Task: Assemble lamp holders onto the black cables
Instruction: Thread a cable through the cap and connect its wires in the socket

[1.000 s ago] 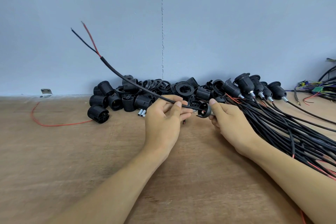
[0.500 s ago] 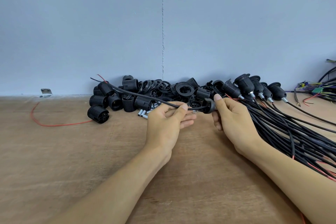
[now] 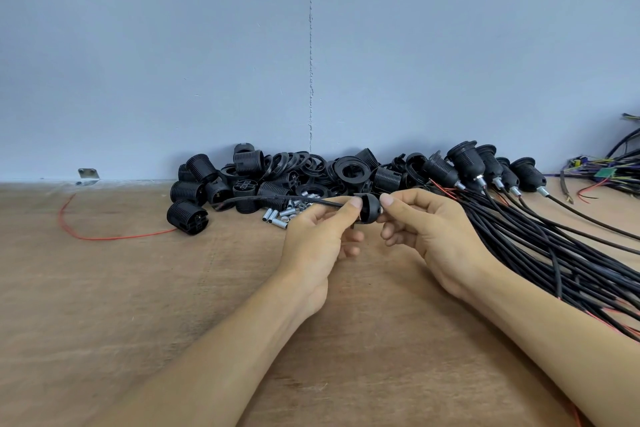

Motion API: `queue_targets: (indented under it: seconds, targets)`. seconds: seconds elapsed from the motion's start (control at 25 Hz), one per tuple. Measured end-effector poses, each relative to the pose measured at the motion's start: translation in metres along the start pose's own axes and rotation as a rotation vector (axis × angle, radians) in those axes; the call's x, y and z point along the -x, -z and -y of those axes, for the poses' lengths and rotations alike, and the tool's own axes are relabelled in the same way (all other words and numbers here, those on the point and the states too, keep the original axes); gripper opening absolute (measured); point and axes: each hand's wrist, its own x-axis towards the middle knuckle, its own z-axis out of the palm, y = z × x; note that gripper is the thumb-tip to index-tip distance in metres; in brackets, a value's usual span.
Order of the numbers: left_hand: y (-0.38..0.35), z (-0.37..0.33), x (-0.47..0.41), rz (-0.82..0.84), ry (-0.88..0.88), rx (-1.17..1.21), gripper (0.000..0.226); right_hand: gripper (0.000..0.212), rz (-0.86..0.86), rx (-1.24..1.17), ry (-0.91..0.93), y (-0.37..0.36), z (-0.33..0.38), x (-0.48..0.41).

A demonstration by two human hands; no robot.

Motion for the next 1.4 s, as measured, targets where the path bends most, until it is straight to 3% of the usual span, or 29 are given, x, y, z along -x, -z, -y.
queue_targets:
  seconds: [0.16,0.36,0.48,0.56,0.68,0.76,0.96,1.24,1.4]
  targets:
    - [0.001,-0.001,0.001,0.168,-0.022,0.021,0.038,0.036,-0.022,0.071,-0.019,-0.001,0.002,0.001]
    - [0.001,0.001,-0.001,0.115,-0.069,0.074,0.012,0.018,-0.083,0.059,-0.027,0.002,0.000,-0.003]
    - [0.007,-0.005,-0.006,0.030,-0.092,0.158,0.009,0.006,-0.374,0.142,0.015,0.017,0.003,-0.013]
    - [0.011,-0.004,-0.009,-0.036,-0.111,0.157,0.021,0.006,-0.575,0.217,0.060,0.031,0.008,-0.017]
    - [0.012,0.001,-0.013,-0.105,-0.105,0.124,0.032,0.006,-0.693,0.188,0.127,0.040,0.011,-0.022]
    - [0.012,0.002,-0.014,-0.112,-0.091,0.131,0.031,0.012,-0.684,0.272,0.140,0.038,0.008,-0.021]
    - [0.013,0.002,-0.012,-0.037,-0.033,0.162,0.010,0.048,-0.551,0.986,0.340,0.022,0.002,-0.004]
    - [0.016,-0.002,-0.016,-0.126,0.003,0.212,0.006,0.065,-0.492,1.320,0.238,0.020,0.001,0.001]
    - [0.012,0.001,-0.012,-0.090,-0.049,0.062,0.006,0.060,-0.314,1.447,0.357,0.014,-0.004,0.003]
